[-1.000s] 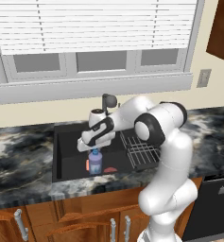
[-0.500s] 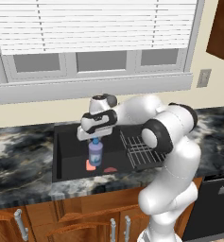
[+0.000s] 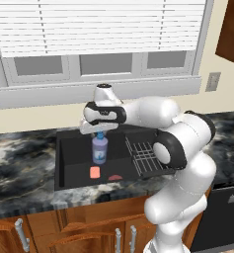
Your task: Pick up the bar soap and soap dispenser from the sink, and place them back in the cabinet, and close the cabinet door.
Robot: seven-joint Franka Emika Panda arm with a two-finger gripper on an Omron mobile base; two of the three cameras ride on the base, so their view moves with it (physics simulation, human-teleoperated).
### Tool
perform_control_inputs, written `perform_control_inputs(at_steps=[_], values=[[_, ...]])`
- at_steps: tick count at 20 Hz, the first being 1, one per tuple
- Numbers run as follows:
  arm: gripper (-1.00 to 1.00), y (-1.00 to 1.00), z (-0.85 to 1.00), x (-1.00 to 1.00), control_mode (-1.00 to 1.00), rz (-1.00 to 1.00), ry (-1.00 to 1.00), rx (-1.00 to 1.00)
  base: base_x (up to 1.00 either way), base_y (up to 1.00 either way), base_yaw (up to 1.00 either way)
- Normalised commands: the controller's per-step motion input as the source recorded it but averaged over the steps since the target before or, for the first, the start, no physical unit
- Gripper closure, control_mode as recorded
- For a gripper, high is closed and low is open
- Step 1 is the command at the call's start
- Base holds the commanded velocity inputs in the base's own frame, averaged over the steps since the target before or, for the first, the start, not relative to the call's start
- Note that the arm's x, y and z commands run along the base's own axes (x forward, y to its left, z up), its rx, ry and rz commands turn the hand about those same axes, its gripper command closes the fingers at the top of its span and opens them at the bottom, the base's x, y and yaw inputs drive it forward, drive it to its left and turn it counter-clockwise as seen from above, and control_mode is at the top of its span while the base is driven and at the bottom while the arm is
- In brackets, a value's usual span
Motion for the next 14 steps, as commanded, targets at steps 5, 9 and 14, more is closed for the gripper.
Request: perform_control_inputs(at_steps=[5,9,14], values=[[1.0,0.0,0.71,-0.2,-1.0,0.0,0.0,0.0,0.0,0.0,0.0],[1.0,0.0,0.73,-0.29,-1.0,0.0,0.0,0.0,0.0,0.0,0.0],[1.0,-0.08,0.7,-0.33,-1.0,0.0,0.0,0.0,0.0,0.0,0.0]])
